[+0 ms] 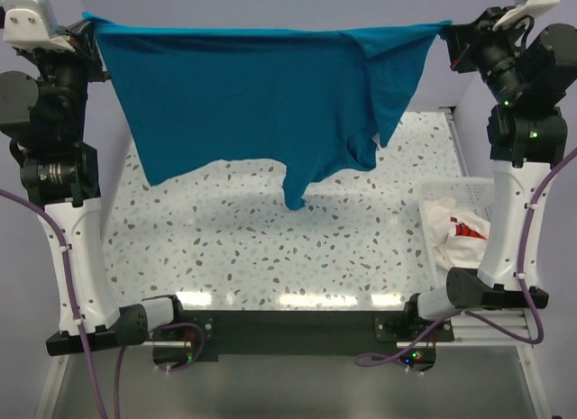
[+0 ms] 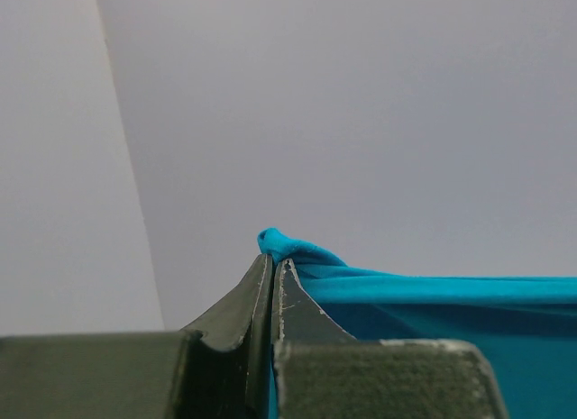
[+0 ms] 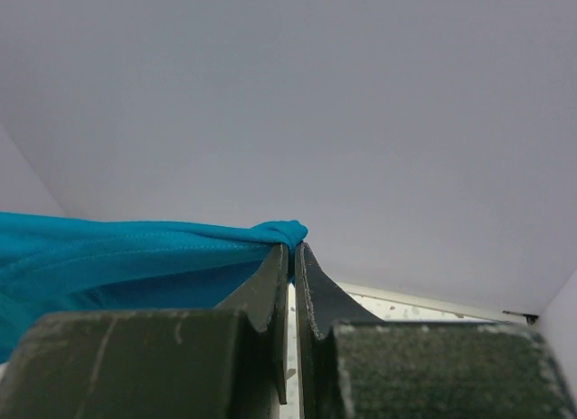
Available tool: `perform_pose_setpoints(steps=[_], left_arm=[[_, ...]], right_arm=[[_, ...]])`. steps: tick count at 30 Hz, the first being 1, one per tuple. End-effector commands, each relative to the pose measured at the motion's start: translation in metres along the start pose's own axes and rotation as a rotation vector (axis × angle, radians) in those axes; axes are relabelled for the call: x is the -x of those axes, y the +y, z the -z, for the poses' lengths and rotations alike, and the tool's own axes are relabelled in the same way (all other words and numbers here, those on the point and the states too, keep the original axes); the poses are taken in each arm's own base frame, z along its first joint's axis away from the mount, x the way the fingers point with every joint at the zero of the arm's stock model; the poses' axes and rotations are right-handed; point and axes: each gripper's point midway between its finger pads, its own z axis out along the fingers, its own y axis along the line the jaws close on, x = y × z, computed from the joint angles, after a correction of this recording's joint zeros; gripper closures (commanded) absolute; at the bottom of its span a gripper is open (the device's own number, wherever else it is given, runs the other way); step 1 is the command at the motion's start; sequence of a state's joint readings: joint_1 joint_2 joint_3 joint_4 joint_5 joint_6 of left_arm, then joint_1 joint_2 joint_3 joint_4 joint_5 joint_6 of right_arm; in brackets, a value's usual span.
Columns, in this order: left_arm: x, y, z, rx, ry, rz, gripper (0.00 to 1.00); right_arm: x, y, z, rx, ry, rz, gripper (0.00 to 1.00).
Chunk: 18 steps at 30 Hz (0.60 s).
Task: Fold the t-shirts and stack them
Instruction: Flatten the tshirt out
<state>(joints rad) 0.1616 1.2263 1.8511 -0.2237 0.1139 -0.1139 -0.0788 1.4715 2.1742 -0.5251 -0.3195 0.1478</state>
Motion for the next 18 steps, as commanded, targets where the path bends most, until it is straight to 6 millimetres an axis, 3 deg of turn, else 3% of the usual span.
perform_pose_setpoints(steps=[1,5,6,8,9,11,12,13,14,15,16,17,18], left_arm=[[-0.008,0.016,-0.014,0.053,-0.01,-0.006,1.0],[-0.037,0.015,-0.033,0.031,0.043,0.014,1.0],[-0.046,0.015,-0.039,0.018,0.054,0.015,1.0],[-0.072,0.009,-0.055,-0.029,0.093,0.039,1.0],[-0.097,0.006,-0.067,-0.058,0.136,0.061,1.0],[-0.117,0.004,-0.079,-0.077,0.16,0.091,1.0],[-0.117,0.003,-0.089,-0.094,0.14,0.097,1.0],[-0.139,0.002,-0.102,-0.106,0.165,0.127,1.0],[-0.144,0.001,-0.111,-0.116,0.16,0.144,1.0],[-0.122,-0.001,-0.123,-0.138,0.087,0.142,1.0],[-0.142,-0.002,-0.138,-0.148,0.105,0.17,1.0],[-0.133,-0.002,-0.147,-0.158,0.064,0.176,1.0],[-0.106,-0.003,-0.155,-0.168,-0.006,0.169,1.0]], right_arm=[[0.019,-0.021,-0.004,-0.092,-0.076,0.011,1.0],[0.003,-0.028,-0.022,-0.085,-0.043,0.009,1.0],[-0.012,-0.034,-0.034,-0.086,-0.013,-0.002,1.0],[-0.023,-0.037,-0.048,-0.074,0.008,-0.016,1.0],[-0.04,-0.044,-0.062,-0.077,0.038,-0.032,1.0],[-0.053,-0.05,-0.079,-0.073,0.053,-0.06,1.0],[-0.044,-0.05,-0.084,-0.069,0.029,-0.06,1.0],[-0.066,-0.058,-0.104,-0.072,0.061,-0.081,1.0],[-0.066,-0.06,-0.112,-0.072,0.053,-0.085,1.0],[-0.046,-0.059,-0.116,-0.065,0.001,-0.073,1.0],[-0.056,-0.065,-0.131,-0.068,0.004,-0.087,1.0],[-0.031,-0.061,-0.131,-0.056,-0.064,-0.072,1.0],[-0.022,-0.062,-0.133,-0.056,-0.094,-0.066,1.0]])
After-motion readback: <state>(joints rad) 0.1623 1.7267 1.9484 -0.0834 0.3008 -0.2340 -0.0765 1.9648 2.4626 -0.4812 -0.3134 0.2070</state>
